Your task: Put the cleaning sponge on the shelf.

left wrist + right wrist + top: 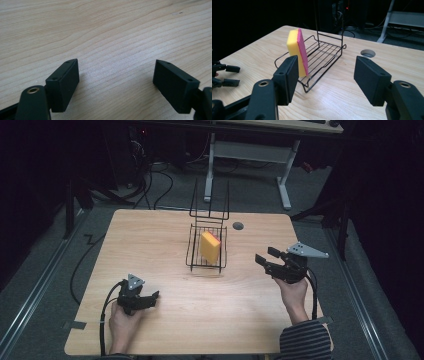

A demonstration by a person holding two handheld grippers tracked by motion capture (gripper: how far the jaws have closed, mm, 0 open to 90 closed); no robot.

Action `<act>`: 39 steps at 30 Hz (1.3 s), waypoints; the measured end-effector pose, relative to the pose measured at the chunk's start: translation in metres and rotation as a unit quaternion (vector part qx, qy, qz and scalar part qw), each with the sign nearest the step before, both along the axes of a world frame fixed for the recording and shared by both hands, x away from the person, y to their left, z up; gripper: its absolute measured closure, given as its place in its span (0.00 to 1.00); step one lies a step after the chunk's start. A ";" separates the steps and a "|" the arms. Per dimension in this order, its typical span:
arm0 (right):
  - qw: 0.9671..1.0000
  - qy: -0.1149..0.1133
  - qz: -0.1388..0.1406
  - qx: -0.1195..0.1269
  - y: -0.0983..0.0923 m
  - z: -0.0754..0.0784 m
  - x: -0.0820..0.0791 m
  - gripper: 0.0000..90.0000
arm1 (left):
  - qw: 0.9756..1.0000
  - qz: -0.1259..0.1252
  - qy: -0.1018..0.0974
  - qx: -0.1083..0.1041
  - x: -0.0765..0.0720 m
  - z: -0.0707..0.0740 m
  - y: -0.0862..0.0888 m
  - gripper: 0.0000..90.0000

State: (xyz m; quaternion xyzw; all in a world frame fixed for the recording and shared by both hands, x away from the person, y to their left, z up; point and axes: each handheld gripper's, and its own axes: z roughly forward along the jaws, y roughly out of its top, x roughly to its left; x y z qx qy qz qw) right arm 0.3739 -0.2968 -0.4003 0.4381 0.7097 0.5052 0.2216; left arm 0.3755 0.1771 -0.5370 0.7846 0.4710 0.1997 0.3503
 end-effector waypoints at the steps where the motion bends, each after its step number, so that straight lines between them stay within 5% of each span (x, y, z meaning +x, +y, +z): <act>1: 1.000 -0.002 -0.001 -0.002 -0.001 0.000 -0.001 0.41 | 1.000 0.000 0.000 0.000 0.000 0.000 0.000 0.24; 39: 0.999 -0.004 -0.021 0.027 -0.027 -0.019 -0.035 0.42 | 1.000 0.000 0.000 0.001 0.000 0.000 0.000 0.24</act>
